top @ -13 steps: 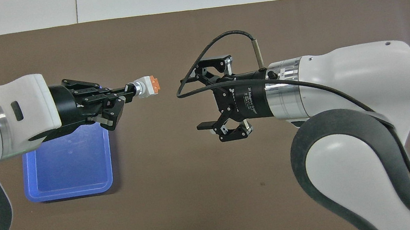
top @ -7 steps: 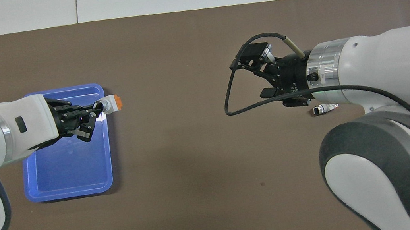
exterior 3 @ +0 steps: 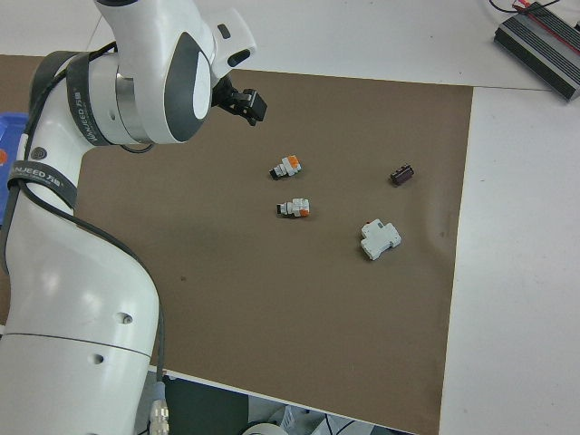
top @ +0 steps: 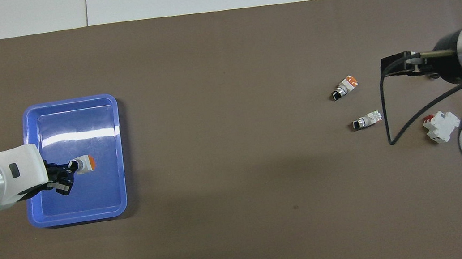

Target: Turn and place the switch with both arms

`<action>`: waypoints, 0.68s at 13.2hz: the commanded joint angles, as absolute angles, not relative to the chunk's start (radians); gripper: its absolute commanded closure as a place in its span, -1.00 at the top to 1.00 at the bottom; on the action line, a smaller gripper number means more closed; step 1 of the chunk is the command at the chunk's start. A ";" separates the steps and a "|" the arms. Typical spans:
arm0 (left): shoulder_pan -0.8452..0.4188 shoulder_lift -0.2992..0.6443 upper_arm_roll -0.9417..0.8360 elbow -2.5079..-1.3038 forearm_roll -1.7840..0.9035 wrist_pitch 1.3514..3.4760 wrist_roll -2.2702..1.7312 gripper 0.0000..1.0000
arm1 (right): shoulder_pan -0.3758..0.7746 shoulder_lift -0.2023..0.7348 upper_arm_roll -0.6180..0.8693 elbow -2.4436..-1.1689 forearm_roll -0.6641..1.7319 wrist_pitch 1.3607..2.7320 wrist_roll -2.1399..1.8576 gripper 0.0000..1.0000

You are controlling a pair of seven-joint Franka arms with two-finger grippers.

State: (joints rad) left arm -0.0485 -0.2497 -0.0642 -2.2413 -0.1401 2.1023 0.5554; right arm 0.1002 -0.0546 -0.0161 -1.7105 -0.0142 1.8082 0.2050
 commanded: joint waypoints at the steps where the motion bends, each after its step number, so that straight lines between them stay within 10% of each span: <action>1: -0.026 -0.207 -0.075 -2.269 -0.034 2.117 0.520 -1.00 | 0.104 -0.054 -0.074 -1.640 -0.063 1.665 0.124 1.00; 9: -0.044 -0.129 -0.080 -2.362 -0.023 2.266 0.500 -1.00 | 0.051 -0.064 -0.066 -1.614 -0.040 1.549 0.127 1.00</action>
